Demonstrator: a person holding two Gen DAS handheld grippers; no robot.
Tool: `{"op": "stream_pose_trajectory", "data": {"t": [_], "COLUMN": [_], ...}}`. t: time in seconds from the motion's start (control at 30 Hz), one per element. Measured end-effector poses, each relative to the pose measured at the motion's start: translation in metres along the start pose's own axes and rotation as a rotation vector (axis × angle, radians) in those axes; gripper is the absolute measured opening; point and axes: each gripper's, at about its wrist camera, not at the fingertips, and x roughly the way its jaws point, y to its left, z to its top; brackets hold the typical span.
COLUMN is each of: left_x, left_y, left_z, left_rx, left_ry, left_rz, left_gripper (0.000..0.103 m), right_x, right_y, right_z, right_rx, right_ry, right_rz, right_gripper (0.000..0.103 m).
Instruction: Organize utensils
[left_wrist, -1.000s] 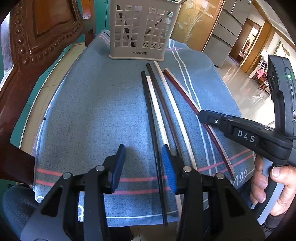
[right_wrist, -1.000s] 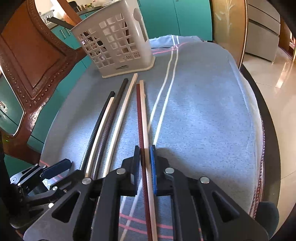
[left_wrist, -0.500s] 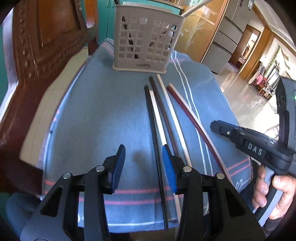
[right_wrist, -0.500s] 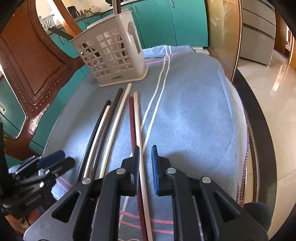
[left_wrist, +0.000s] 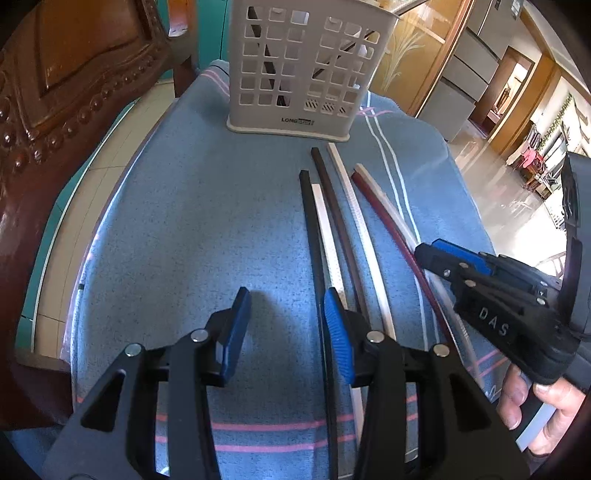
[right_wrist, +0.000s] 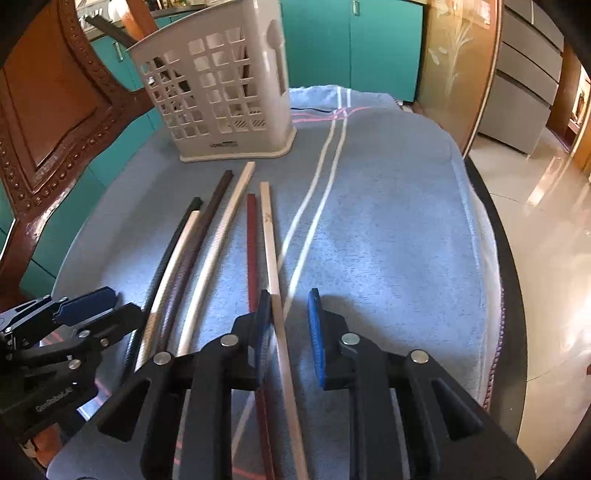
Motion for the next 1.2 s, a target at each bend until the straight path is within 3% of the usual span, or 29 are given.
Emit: {"op": "stream_pose_trajectory", "data": {"t": [0.3, 0.47, 0.73, 1.0, 1.2], "left_x": [-0.002, -0.011, -0.002, -0.004, -0.008], "left_y": [0.004, 0.006, -0.019, -0.009, 0.000], "left_z": [0.000, -0.001, -0.009, -0.009, -0.010], "left_rx": [0.018, -0.040, 0.094, 0.079, 0.070], "left_ry": [-0.016, -0.019, 0.004, 0.008, 0.000], "left_rz": [0.062, -0.043, 0.074, 0.127, 0.130], "left_gripper": [0.040, 0.040, 0.041, 0.042, 0.042], "right_x": [-0.008, -0.010, -0.010, -0.009, -0.009], "right_y": [-0.020, -0.013, -0.006, -0.005, 0.003], "right_z": [-0.007, -0.011, -0.013, -0.012, -0.013], "right_rx": [0.073, 0.038, 0.010, 0.005, -0.025], "right_ry": [-0.010, -0.025, -0.035, -0.037, -0.038], "right_rz": [-0.014, -0.032, -0.038, -0.035, -0.051], "right_gripper": [0.020, 0.024, 0.031, 0.034, 0.043]}}
